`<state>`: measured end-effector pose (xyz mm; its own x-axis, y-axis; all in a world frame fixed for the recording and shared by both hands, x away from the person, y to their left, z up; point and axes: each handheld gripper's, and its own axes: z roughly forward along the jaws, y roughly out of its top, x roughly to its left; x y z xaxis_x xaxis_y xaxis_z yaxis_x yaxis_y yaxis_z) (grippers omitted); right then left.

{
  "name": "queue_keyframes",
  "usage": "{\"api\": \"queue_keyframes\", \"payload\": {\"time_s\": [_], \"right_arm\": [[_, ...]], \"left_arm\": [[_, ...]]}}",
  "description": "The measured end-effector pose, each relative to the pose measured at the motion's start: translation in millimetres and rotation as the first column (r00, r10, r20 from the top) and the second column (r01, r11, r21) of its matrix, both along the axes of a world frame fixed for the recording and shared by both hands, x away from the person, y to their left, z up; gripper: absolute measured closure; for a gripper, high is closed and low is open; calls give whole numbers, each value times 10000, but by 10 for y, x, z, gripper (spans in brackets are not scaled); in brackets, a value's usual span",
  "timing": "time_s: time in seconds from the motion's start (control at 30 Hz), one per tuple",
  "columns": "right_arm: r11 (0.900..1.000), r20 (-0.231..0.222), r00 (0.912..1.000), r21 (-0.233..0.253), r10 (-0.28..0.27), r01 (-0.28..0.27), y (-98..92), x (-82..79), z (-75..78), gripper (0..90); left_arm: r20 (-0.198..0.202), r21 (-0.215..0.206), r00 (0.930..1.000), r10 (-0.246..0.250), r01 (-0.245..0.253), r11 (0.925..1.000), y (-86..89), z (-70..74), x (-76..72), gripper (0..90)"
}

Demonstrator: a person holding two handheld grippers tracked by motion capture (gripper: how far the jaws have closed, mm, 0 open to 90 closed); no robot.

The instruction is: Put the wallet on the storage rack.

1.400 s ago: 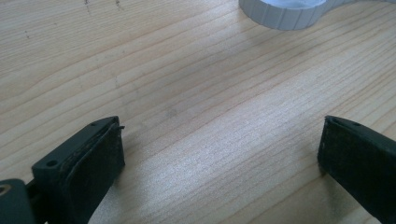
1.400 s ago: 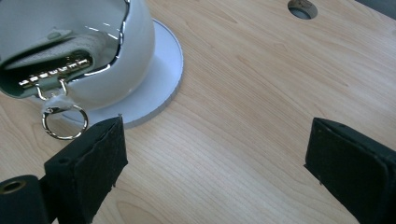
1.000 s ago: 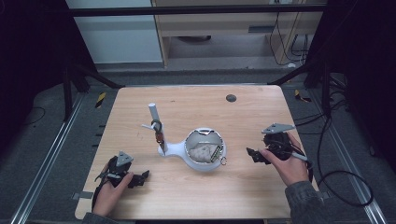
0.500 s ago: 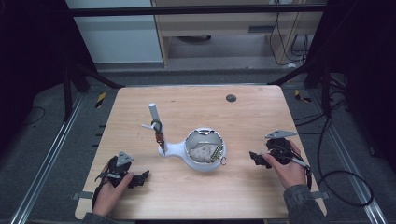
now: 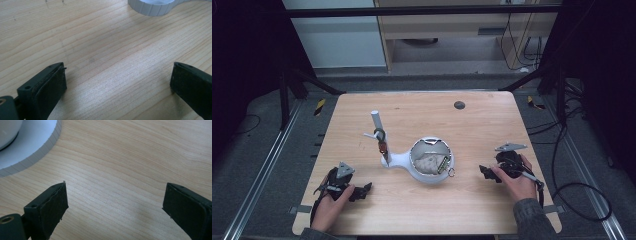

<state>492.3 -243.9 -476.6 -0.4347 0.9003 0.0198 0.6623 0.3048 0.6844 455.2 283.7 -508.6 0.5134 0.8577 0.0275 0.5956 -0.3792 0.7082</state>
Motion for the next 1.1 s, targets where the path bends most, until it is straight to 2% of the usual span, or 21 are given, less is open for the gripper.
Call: {"api": "queue_keyframes", "payload": {"time_s": [0.17, 0.23, 0.6, 1.1], "right_arm": [[9999, 17, 9999, 5, -154, 154, -20, 35, -70, 58], [9996, 15, 9997, 148, -227, 227, -20, 49, -81, 57], [9984, 262, 9981, 58, -558, 556, -12, 134, -165, 49], [9980, 246, 9978, -142, -614, 617, 32, 168, -266, 47]], "left_arm": [[1, 3, 10000, -5, 5, 10000, 0, 0, 0, 0], [1, -1, 10000, -4, 4, 10000, 0, 0, 0, 0], [-8, -15, 10000, 3, -3, 10000, -1, 0, 0, 0], [3, -28, 10000, -14, 14, 10000, -1, -2, 2, 0]]}}
